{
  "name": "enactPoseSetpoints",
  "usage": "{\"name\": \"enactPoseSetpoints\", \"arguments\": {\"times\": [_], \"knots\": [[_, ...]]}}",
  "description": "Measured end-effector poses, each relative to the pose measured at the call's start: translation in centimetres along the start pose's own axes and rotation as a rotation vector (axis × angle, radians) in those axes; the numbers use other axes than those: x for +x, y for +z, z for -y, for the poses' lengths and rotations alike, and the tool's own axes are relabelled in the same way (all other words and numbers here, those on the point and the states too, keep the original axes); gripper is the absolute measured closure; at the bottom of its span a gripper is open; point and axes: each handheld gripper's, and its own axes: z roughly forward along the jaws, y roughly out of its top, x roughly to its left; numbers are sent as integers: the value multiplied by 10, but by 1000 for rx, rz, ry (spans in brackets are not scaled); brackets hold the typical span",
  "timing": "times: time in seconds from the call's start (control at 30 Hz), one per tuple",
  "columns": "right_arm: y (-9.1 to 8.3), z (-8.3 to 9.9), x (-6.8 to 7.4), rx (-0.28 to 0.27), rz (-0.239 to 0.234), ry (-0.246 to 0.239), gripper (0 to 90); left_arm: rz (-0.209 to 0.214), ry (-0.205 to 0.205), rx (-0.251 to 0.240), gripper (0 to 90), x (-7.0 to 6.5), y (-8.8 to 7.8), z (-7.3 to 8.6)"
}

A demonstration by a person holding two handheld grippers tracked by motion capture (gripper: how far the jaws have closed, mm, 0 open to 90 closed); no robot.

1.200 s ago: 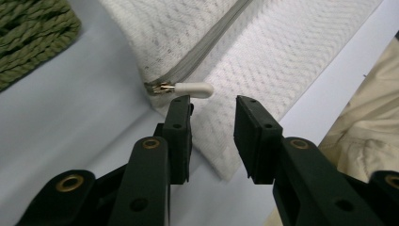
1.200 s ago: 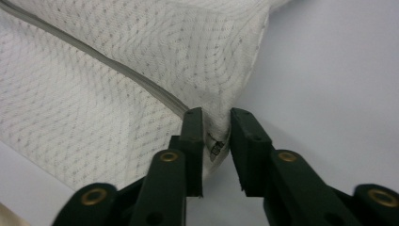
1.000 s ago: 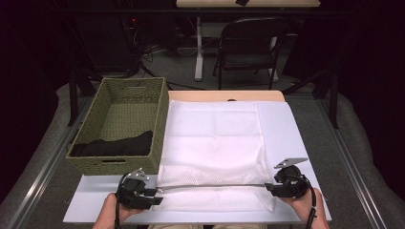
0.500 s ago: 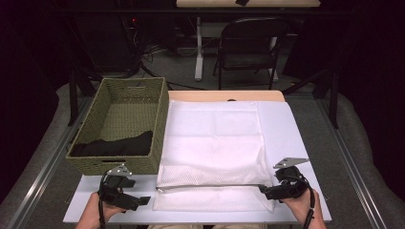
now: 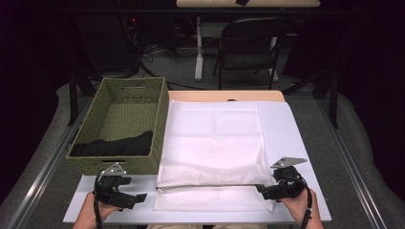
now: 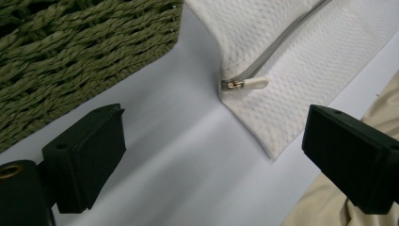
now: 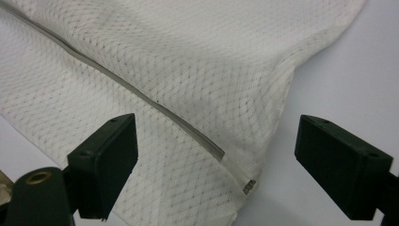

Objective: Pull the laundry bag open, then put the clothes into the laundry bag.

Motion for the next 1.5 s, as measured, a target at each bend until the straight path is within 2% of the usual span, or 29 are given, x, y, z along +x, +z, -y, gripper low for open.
{"name": "enactPoseSetpoints", "arguments": {"times": [0.13, 0.27, 0.43, 0.63, 0.67, 0.77, 0.8, 0.9, 0.93, 1.0, 1.03, 1.13, 1.2, 1.3, 1.37, 1.4, 1.5], "knots": [[1, -2, 3, -5, -12, -15, 136, -26, -3, 10, 48, 0, 1, -1], [6, -6, 9, 0, -21, -35, 148, -52, 0, -15, 42, -1, 0, -2], [16, -16, 19, 17, -29, -81, 178, -83, 16, 13, 32, 0, 2, -1], [24, -29, 30, 8, -45, -124, 222, -89, 23, 29, 33, 0, 6, -2], [29, -35, 35, 12, -46, -150, 232, -93, 23, 31, 35, 0, 7, -2], [36, -41, 39, 11, -56, -162, 250, -87, 28, 37, 34, 0, 9, -3], [44, -48, 44, 15, -67, -185, 272, -86, 36, 39, 34, -1, 10, -3], [52, -54, 50, 28, -72, -207, 309, -85, 42, 36, 35, -2, 11, -4], [61, -58, 57, 44, -86, -234, 364, -86, 44, 41, 36, -2, 12, -4], [67, -60, 62, 61, -107, -261, 421, -79, 38, 38, 37, -2, 13, -4], [67, -60, 62, 61, -107, -261, 421, -79, 38, 38, 37, -2, 13, -4], [79, -63, 74, 102, -129, -319, 525, -78, 48, 42, 38, -4, 14, -5], [84, -64, 78, 114, -142, -342, 563, -76, 51, 45, 39, -4, 15, -6], [90, -62, 84, 137, -123, -369, 653, -75, 51, 49, 40, -4, 15, -6], [92, -61, 85, 142, -128, -371, 663, -75, 53, 49, 40, -4, 16, -6], [93, -59, 88, 152, -120, -383, 714, -77, 54, 49, 42, -4, 16, -6], [94, -59, 88, 149, -124, -394, 760, -77, 56, 56, 42, -4, 16, -6]]}}
